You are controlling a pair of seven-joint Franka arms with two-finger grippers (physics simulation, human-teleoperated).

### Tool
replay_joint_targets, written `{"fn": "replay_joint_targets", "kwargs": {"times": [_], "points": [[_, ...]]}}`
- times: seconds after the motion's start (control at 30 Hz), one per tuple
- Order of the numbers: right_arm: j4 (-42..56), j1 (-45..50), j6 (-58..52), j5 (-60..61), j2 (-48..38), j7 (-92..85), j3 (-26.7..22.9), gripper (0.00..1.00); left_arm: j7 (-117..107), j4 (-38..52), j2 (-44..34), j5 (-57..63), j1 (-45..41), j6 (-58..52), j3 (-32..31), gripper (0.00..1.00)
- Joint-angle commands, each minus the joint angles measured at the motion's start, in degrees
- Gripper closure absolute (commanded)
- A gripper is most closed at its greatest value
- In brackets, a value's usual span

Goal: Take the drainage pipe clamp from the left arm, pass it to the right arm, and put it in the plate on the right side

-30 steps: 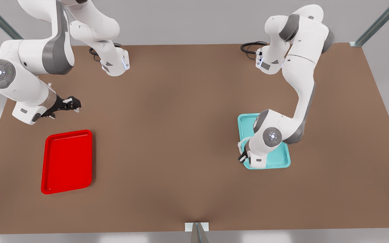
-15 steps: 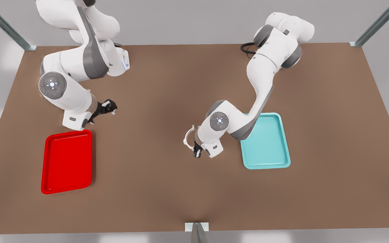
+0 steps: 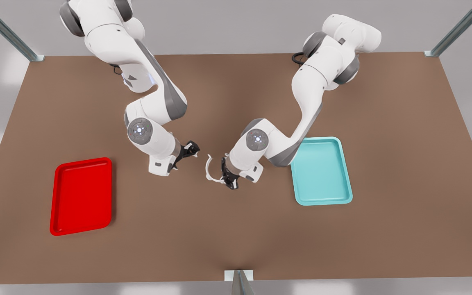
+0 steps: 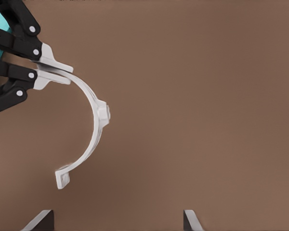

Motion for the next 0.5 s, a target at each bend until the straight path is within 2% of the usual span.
{"fn": "replay_joint_targets", "kwargs": {"times": [0.0, 0.17, 0.47], "points": [[0.03, 1.37, 9.96, 1.92, 1.37, 6.87, 0.00, 0.00, -19.39, 0.19, 0.19, 0.18, -0.09, 1.83, 0.05, 0.79], [-6.30, 2.69, 14.53, 3.41, -0.39, 6.87, 0.09, 0.00, -19.66, 0.19, 0.37, 0.18, -0.09, 3.06, 0.05, 0.79], [-8.23, 4.71, 15.15, 3.33, 2.60, 6.87, 0.00, 0.00, -20.36, 0.10, 0.72, 0.18, -0.27, 3.76, -0.04, 0.79]]}}
